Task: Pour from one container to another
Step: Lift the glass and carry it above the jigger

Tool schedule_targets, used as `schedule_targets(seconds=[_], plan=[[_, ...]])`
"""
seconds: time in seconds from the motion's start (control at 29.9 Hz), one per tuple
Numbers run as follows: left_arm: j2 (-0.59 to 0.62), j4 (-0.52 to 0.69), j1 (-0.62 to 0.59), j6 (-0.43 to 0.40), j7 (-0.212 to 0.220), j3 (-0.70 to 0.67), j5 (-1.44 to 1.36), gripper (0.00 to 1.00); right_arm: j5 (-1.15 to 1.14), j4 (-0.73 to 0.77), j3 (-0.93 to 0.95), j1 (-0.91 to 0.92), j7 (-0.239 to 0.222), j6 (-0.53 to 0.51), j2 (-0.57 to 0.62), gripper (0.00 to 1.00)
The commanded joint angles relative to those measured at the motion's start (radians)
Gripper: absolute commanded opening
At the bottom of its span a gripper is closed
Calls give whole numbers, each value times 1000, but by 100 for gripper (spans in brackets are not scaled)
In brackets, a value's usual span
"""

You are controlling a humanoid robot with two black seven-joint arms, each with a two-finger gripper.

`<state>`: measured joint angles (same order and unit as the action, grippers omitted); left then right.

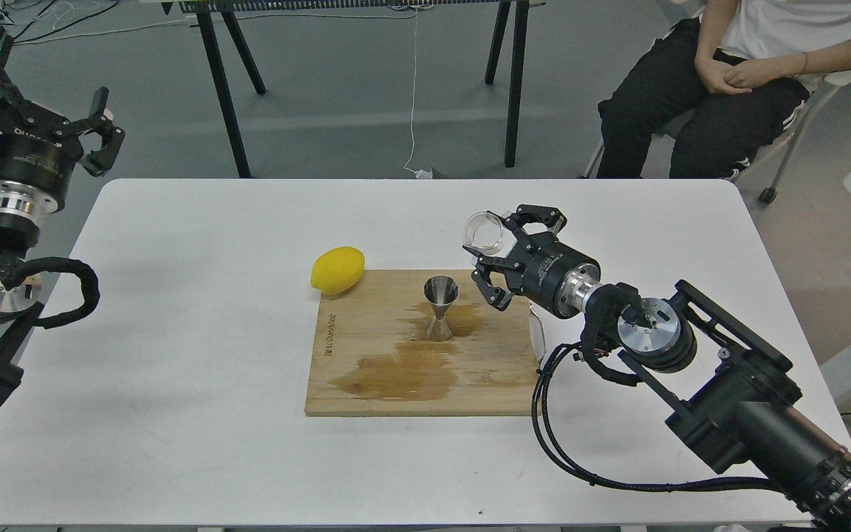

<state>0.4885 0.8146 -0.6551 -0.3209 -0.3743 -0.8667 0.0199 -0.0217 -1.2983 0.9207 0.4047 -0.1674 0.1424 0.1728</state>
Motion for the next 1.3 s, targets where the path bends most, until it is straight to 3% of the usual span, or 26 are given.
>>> schedule_targets(seconds=[0.0,1.27], plan=[[4,0,-1,0,0,0,0,100,-78,1,-36,3,0,0,2,43],[7,17,-1,10,0,-1,0,100,-287,-18,-126,23,11,-15,54,43]])
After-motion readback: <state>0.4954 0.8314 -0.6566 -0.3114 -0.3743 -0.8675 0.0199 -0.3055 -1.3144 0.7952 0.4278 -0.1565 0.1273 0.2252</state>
